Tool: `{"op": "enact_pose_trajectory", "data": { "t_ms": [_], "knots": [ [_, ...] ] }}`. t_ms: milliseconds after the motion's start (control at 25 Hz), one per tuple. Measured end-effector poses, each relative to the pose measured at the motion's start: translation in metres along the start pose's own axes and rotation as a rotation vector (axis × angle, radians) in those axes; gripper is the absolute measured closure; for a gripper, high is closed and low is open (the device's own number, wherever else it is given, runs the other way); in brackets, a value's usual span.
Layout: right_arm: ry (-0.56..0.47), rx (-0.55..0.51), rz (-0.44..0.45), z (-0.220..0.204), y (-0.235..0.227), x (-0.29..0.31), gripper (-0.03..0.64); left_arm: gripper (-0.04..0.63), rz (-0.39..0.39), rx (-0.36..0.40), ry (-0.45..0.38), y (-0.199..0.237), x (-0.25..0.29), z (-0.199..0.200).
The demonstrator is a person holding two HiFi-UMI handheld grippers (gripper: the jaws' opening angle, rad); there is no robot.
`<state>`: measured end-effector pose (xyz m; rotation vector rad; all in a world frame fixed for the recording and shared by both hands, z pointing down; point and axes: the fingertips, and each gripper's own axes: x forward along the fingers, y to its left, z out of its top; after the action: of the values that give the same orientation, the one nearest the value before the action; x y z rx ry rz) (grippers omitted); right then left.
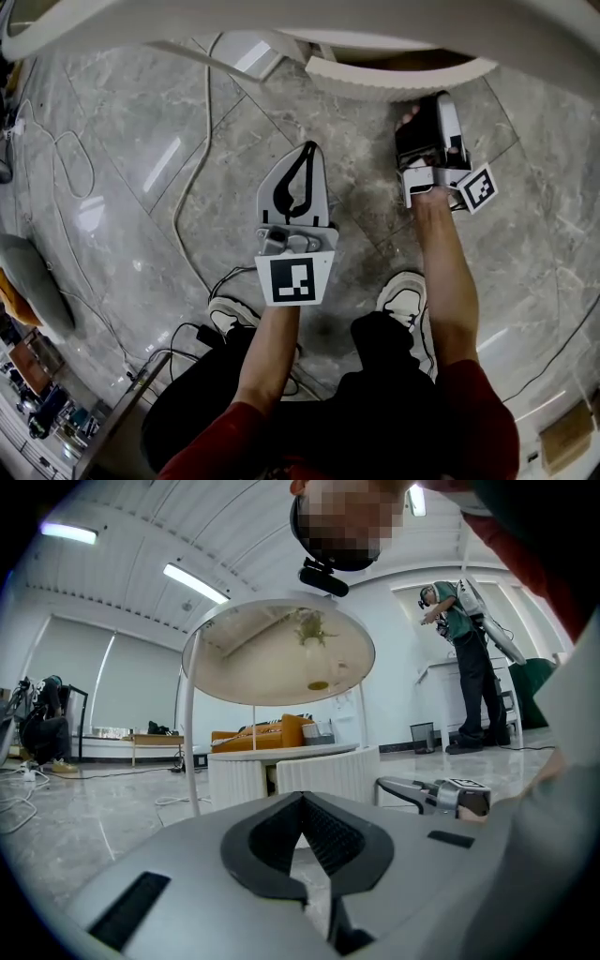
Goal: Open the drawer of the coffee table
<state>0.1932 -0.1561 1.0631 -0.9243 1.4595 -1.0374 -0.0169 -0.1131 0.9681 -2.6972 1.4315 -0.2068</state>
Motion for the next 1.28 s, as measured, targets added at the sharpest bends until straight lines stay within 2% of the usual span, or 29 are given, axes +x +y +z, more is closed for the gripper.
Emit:
{"op": "enact_pose_trajectory", "data": {
  "t_ms": [160, 680, 1000, 1120, 1280],
  "knots": [
    [0.042, -0.001, -0.009, -0.004, 0.015, -0.038, 0.324, 0.583, 0.022, -0.014, -0.007, 0.002, -0.004, -0.002],
    [0.030, 0.013, -0.031, -0.007, 0.050, -0.132, 0.324, 0.583, 0.032, -0.031, 0.009, -0.001, -0.018, -0.013],
    [0.029, 0.010, -0.062, -0.007, 0.050, -0.142, 0.324, 0.583, 0.030, -0.037, 0.015, -0.003, -0.019, -0.016],
    [0.087, -0.060, -0.107, -0.016, 0.055, -0.143, 0.323, 0.583, 0.032, -0.050, 0.015, -0.006, -0.020, -0.015],
    [0.188, -0.298, -0.238, -0.031, 0.057, -0.140, 0.321, 0.583, 0.019, -0.043, 0.022, -0.010, -0.021, -0.017]
  ]
}}
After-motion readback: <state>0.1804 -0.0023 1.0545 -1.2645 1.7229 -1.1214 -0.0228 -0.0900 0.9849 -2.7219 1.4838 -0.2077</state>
